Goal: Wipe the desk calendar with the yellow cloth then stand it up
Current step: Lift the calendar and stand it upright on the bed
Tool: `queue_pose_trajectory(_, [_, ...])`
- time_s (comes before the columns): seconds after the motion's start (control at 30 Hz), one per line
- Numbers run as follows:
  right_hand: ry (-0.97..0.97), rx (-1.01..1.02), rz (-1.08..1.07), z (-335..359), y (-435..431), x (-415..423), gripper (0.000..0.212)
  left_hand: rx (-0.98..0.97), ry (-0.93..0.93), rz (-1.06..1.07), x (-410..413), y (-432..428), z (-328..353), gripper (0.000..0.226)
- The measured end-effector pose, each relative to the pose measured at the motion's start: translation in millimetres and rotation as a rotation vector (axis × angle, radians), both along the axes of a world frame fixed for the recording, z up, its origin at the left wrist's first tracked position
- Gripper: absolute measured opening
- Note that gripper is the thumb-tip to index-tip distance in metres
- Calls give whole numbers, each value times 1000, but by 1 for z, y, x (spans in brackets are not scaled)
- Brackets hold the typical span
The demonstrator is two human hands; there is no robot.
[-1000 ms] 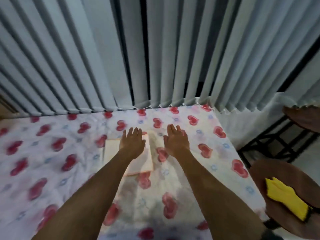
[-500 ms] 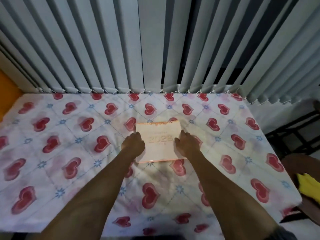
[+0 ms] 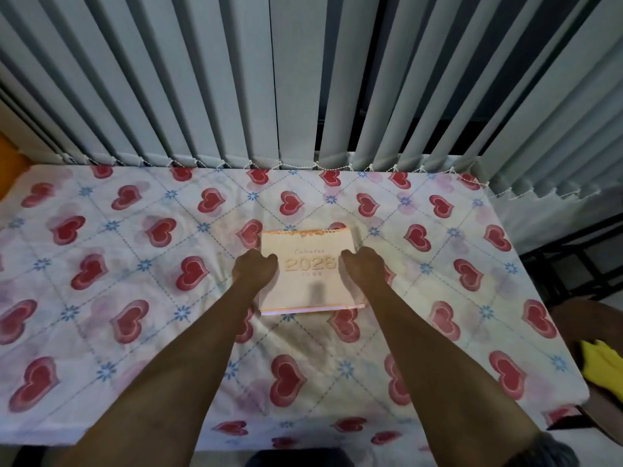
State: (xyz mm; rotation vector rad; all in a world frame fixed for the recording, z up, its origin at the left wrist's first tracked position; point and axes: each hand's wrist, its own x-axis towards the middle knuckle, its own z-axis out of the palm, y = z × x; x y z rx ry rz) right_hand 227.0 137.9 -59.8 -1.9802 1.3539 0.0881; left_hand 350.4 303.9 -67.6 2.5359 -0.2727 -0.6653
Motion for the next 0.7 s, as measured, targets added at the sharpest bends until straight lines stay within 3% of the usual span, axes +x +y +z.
queue_pose_trajectory(0.27, [-182, 202, -122, 31, -9, 9, 58, -287, 9, 136, 5, -4, 33, 50])
queue_pose_trajectory(0.53, [-536, 199, -142, 79, -12, 24, 65, -579, 23, 158, 21, -15, 82, 55])
queue_pose_trajectory(0.7, [-592, 226, -77, 68, -6, 8, 65, -716, 256, 233, 15, -12, 79, 77])
